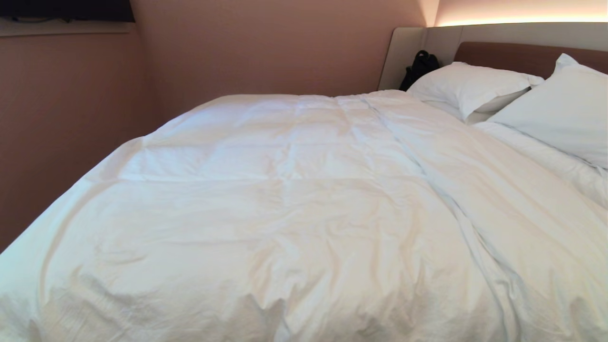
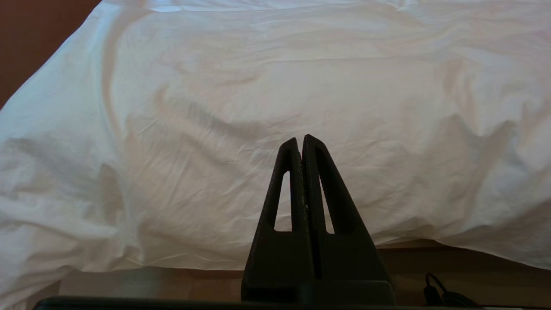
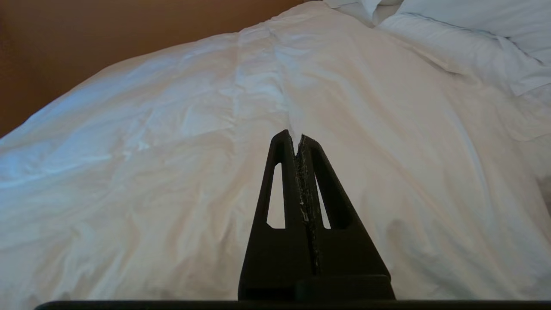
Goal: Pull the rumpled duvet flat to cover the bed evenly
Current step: Flatten the corners of the folded blanket
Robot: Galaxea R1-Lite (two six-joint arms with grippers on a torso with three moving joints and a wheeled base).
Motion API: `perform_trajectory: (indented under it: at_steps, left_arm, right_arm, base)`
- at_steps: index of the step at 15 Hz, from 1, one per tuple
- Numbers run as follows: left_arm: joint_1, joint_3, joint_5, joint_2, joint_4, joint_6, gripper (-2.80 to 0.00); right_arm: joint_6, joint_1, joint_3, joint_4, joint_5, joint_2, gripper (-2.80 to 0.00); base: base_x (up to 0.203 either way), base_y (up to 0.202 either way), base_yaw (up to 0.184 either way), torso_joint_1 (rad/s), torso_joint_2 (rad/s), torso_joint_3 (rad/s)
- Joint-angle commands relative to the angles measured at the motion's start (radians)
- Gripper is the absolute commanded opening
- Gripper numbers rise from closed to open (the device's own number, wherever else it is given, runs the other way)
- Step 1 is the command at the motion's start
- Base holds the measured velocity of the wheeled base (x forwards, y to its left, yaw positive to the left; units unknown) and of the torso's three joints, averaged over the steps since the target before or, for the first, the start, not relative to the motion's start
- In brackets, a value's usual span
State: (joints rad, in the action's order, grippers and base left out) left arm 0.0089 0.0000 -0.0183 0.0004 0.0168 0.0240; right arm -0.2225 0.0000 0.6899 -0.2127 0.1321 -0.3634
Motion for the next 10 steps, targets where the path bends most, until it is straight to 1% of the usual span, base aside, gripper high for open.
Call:
perform_trajectory:
  at_steps: [1, 3, 4, 5, 7, 10]
  left_arm:
    - [0.000, 0.000, 0.000, 0.000, 0.000, 0.001, -2.80]
    - [0.000, 0.000, 0.000, 0.000, 0.000, 0.001, -2.80]
    - [0.000, 0.000, 0.000, 0.000, 0.000, 0.001, -2.80]
    - [0.000, 0.000, 0.000, 0.000, 0.000, 0.001, -2.80]
    - [0.000, 0.000, -0.002, 0.000, 0.000, 0.001, -2.80]
    - [0.000, 0.000, 0.000, 0.000, 0.000, 0.001, -2.80]
  right_arm:
    - [-0.116, 0.000, 0.121, -0.121, 0.113, -0.153, -2.80]
    - [-0.295, 0.006, 0.192, -0.309, 0.134, -0.217, -2.80]
    - [-0.341, 0.009, 0.209, -0.355, 0.133, -0.234, -2.80]
    - [-0.384, 0.011, 0.223, -0.394, 0.125, -0.259, -2.80]
    - [-0.425, 0.012, 0.263, -0.439, 0.111, -0.296, -2.80]
    - [-0.521, 0.002, 0.408, -0.565, 0.098, -0.509, -2.80]
  base:
    - [0.000, 0.000, 0.000, 0.000, 0.00, 0.000]
    - [0.000, 0.000, 0.000, 0.000, 0.00, 0.000]
    - [0.000, 0.000, 0.000, 0.000, 0.00, 0.000]
    - [0.000, 0.000, 0.000, 0.000, 0.00, 0.000]
    - [0.000, 0.000, 0.000, 0.000, 0.00, 0.000]
    - [0.000, 0.000, 0.000, 0.000, 0.00, 0.000]
